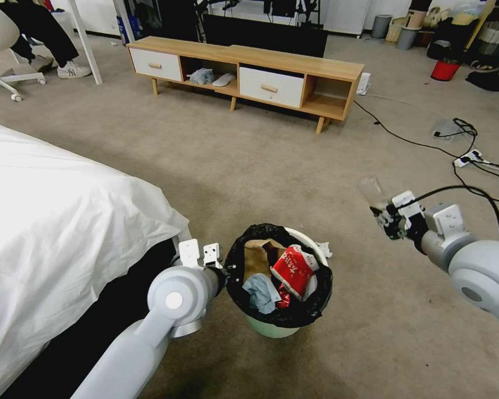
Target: Pick up the trash bin, then pick up the garbage from the floor and place it into the trash bin.
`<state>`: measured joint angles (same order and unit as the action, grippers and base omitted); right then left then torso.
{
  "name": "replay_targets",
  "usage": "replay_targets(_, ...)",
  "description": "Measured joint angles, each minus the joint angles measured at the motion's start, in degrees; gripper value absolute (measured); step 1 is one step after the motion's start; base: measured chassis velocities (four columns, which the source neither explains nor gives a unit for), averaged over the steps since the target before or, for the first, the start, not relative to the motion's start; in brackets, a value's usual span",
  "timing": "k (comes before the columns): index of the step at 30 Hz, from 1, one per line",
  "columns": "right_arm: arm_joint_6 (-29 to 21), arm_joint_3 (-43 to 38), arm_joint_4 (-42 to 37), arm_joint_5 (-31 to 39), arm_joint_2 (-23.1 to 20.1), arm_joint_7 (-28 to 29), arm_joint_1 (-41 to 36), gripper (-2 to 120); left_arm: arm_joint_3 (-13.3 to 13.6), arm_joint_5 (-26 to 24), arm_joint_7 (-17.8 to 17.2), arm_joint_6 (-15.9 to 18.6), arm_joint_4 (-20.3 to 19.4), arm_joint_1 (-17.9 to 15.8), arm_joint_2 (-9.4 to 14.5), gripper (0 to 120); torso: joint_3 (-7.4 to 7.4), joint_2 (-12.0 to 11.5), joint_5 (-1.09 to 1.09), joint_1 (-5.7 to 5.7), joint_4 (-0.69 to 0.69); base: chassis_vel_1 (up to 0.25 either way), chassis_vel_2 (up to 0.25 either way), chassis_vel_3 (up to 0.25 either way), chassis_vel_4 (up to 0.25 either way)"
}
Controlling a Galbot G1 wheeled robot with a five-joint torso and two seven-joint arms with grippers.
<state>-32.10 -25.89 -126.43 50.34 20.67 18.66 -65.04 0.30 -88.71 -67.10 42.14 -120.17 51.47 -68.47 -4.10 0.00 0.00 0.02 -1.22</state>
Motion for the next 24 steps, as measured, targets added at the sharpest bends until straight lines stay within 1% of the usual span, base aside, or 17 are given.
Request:
replay_targets(2,1.6,-1.1,-1.2,0.1,0.0,0.0,0.0,28,0.9,-0.4,0.0,0.0,1.1,-1.2,-1.0,1,0.00,0.0,0.00,0.00,0.00,0.000,0.000,0.000,0.000)
replay_targets(3,1.6,-1.1,-1.2,0.1,0.0,0.0,0.0,28,0.9,-0.4,0.0,0.0,1.1,-1.2,-1.0,1,0.00,0.0,0.00,0.00,0.00,0.000,0.000,0.000,0.000)
replay_targets(5,2.5,-2.2,-2.8,0.8,-0.1,-0.2,-0.1,28,2.1,-1.0,-0.2,0.0,2.6,-2.9,-2.1,1,0.00,0.0,0.00,0.00,0.00,0.000,0.000,0.000,0.000)
replay_targets(6,2.5,-2.2,-2.8,0.8,-0.1,-0.2,-0.1,28,2.1,-1.0,-0.2,0.0,2.6,-2.9,-2.1,1,0.00,0.0,0.00,0.00,0.00,0.000,0.000,0.000,0.000)
replay_targets(8,3.6,-2.6,-3.9,1.4,-0.1,-0.5,0.1,28,3.2,-1.8,-0.6,0.0,3.9,-4.9,-3.4,1,0.00,0.0,0.00,0.00,-0.01,0.000,0.000,0.000,0.000)
replay_targets(9,3.6,-2.6,-3.9,1.4,-0.1,-0.5,0.1,28,3.2,-1.8,-0.6,0.0,3.9,-4.9,-3.4,1,0.00,0.0,0.00,0.00,-0.01,0.000,0.000,0.000,0.000)
replay_targets(12,5.9,-2.3,-5.2,1.6,0.5,-1.3,0.5,28,4.3,-3.2,-1.7,0.0,5.4,-7.2,-5.4,1,0.00,0.0,0.00,0.00,0.00,0.000,0.000,0.000,0.000)
replay_targets(13,5.9,-2.3,-5.2,1.6,0.5,-1.3,0.5,28,4.3,-3.2,-1.7,0.0,5.4,-7.2,-5.4,1,0.00,0.0,0.00,0.00,0.00,0.000,0.000,0.000,0.000)
replay_targets(15,7.6,-1.6,-6.0,1.5,1.2,-1.8,0.5,28,5.0,-3.7,-2.2,0.0,6.2,-8.3,-6.8,1,0.00,0.0,0.00,0.00,-0.01,0.000,0.000,0.000,0.000)
replay_targets(16,7.6,-1.6,-6.0,1.5,1.2,-1.8,0.5,28,5.0,-3.7,-2.2,0.0,6.2,-8.3,-6.8,1,0.00,0.0,0.00,0.00,-0.01,0.000,0.000,0.000,0.000)
replay_targets(19,8.6,-0.8,-6.9,1.6,2.3,-2.3,0.7,28,5.4,-4.3,-2.8,0.0,6.6,-9.2,-7.9,1,0.00,0.0,0.00,0.00,0.00,0.000,0.000,0.000,0.000)
replay_targets(24,9.0,0.2,-7.5,1.7,2.8,-2.7,0.9,28,5.5,-4.4,-3.0,0.0,6.7,-9.4,-8.5,1,0.00,0.0,0.01,0.00,0.00,0.000,0.000,0.000,0.000)
